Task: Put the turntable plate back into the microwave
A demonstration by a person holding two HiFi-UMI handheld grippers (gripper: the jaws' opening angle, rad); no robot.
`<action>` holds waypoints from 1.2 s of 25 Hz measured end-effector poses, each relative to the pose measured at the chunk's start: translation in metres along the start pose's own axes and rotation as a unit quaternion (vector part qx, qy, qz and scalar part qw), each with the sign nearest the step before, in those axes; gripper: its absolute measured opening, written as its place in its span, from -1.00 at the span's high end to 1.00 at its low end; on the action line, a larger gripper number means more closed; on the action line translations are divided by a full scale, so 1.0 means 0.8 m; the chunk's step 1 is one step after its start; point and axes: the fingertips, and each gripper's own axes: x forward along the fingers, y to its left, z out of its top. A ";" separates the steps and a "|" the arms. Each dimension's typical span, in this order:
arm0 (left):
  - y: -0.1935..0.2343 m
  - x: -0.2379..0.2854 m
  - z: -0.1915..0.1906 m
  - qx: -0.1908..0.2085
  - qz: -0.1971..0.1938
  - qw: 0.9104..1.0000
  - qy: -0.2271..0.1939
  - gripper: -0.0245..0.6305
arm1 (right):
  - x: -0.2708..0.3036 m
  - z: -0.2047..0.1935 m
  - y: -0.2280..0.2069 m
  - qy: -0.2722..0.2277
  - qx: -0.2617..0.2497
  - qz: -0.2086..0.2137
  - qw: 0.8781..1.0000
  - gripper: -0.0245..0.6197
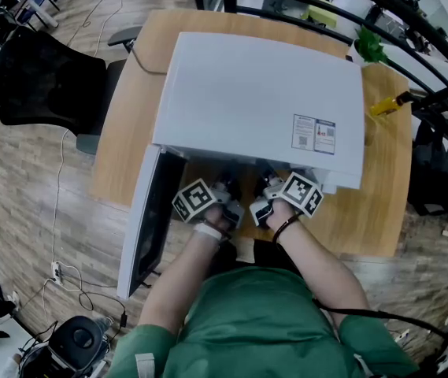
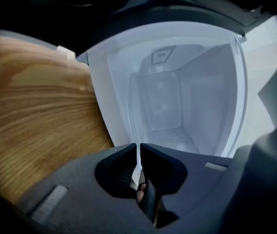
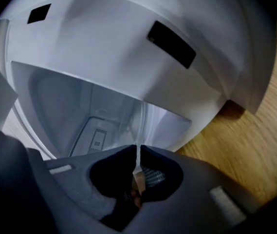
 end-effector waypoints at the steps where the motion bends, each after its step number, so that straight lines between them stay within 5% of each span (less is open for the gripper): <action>1: 0.000 0.002 -0.004 0.003 -0.001 1.000 0.004 0.83 | -0.001 -0.001 0.000 0.002 -0.002 0.001 1.000 0.84; 26: -0.001 -0.016 -0.024 0.022 -0.011 0.999 0.027 0.61 | -0.023 -0.041 0.009 0.036 -0.026 0.027 0.999 0.84; 30: -0.018 -0.032 -0.036 0.053 -0.023 0.997 0.042 0.61 | -0.031 -0.052 0.020 0.054 -0.062 0.042 0.996 0.84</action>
